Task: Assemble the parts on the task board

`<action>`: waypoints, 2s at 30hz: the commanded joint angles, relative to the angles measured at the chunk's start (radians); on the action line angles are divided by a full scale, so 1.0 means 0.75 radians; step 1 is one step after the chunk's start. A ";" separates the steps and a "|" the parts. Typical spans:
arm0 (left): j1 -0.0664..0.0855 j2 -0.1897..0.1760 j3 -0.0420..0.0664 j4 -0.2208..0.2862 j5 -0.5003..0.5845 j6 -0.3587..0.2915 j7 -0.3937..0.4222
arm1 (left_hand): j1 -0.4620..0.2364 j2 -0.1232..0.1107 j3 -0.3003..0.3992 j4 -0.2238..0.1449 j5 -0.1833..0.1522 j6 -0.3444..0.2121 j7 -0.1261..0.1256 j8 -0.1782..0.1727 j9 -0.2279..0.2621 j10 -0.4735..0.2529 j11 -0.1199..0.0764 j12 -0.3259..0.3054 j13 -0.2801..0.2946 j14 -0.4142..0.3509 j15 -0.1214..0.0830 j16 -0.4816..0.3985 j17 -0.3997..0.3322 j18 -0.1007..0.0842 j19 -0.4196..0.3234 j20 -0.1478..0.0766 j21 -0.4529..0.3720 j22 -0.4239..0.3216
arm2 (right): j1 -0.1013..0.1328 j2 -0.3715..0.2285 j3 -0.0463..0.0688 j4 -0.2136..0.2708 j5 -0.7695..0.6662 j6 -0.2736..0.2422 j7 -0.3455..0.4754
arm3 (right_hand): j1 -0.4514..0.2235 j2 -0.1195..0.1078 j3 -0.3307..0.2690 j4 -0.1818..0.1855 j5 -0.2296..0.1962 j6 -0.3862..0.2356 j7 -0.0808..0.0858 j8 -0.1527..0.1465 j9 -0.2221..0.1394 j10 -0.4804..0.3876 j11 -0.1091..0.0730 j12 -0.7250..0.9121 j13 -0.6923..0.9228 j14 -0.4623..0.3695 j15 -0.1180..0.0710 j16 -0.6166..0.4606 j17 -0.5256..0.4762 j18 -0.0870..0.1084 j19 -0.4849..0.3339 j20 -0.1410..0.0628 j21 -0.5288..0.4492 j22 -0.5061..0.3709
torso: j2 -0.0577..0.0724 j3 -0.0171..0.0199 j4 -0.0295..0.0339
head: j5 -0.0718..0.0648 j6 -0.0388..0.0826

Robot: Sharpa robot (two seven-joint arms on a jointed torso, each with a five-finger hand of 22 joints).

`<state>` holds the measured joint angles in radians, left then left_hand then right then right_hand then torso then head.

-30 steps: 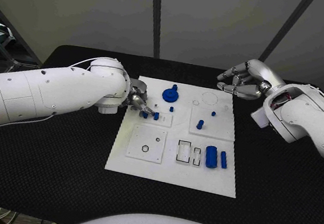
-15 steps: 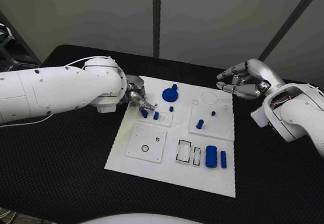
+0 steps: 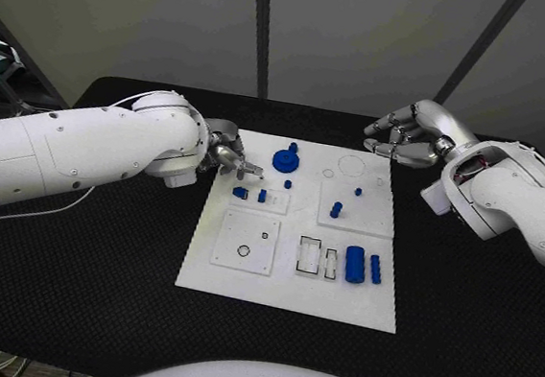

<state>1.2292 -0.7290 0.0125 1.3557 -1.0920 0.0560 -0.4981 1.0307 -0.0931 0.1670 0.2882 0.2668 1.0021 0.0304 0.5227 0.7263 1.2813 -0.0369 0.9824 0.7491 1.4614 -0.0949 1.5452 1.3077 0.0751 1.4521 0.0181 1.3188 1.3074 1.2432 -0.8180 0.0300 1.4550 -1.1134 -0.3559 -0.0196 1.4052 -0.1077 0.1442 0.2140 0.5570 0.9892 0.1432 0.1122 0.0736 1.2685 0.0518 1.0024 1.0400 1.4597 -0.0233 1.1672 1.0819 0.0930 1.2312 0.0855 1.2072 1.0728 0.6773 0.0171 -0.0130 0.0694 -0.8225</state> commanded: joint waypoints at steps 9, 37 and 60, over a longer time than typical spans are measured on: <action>0.002 -0.008 0.002 -0.006 0.060 -0.001 0.006 | 0.024 0.010 -0.017 -0.006 0.003 -0.006 0.000 -0.005 -0.001 -0.004 0.000 0.002 0.007 0.131 0.007 0.001 0.301 -0.013 -0.004 0.004 0.000 0.057 | 0.002 0.001 0.001 -0.001 0.000 0.006 0.009 | 0.000 -0.010 0.008 0.001 0.005 0.005 0.000 -0.008 -0.002 -0.007 -0.002 0.003 -0.002 0.022 -0.001 -0.007 -0.001 0.026 0.010 0.002 -0.006 -0.001 | 0.000 0.0007 -0.0014 | 0.003 0.000; 0.002 -0.052 0.001 0.014 0.002 0.197 -0.011 | 0.125 0.017 -0.187 0.001 -0.092 -0.086 0.059 -0.146 -0.144 -0.069 0.050 -0.020 -0.049 0.127 0.046 -0.009 0.286 -0.006 -0.018 0.040 -0.041 0.036 | 0.002 0.005 0.001 -0.008 0.000 0.016 0.005 | -0.001 -0.010 0.011 0.002 0.006 0.005 0.000 -0.008 -0.002 -0.006 -0.002 0.007 0.001 0.023 -0.001 -0.005 0.001 0.025 0.012 0.002 -0.005 0.001 | 0.002 0.0010 -0.0035 | 0.009 0.002; 0.001 -0.032 0.000 -0.021 -0.045 0.276 -0.022 | 0.123 0.040 -0.242 0.002 -0.164 -0.086 0.065 -0.166 -0.179 -0.087 0.056 -0.019 -0.059 0.124 0.051 -0.014 0.279 -0.002 -0.025 0.045 -0.059 0.026 | 0.002 0.004 0.001 -0.007 0.000 0.020 0.003 | -0.001 -0.010 0.013 0.003 0.006 0.005 0.000 -0.008 -0.002 -0.004 -0.002 0.009 0.002 0.023 -0.001 -0.004 0.003 0.025 0.013 0.002 -0.004 0.002 | 0.000 -0.0001 -0.0001 | 0.005 -0.004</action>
<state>1.2291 -0.7539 0.0121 1.3409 -1.1097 0.2397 -0.5087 1.1227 -0.0747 -0.0071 0.2906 0.1466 0.9344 0.0769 0.4031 0.5935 1.2207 0.0057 0.9632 0.7048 1.4671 -0.0645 1.5374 1.3078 0.0761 1.4344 0.0434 1.2802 1.3074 1.2429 -0.8154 0.0299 1.4486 -1.1134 -0.3466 -0.0207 1.4053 -0.1077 0.1469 0.2167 0.5570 0.9892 0.1432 0.1122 0.0736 1.2685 0.0518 1.0024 1.0400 1.4597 -0.0234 1.1672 1.0836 0.0931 1.2350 0.0893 1.2072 1.0738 0.6778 0.0173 -0.0136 0.0734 -0.8256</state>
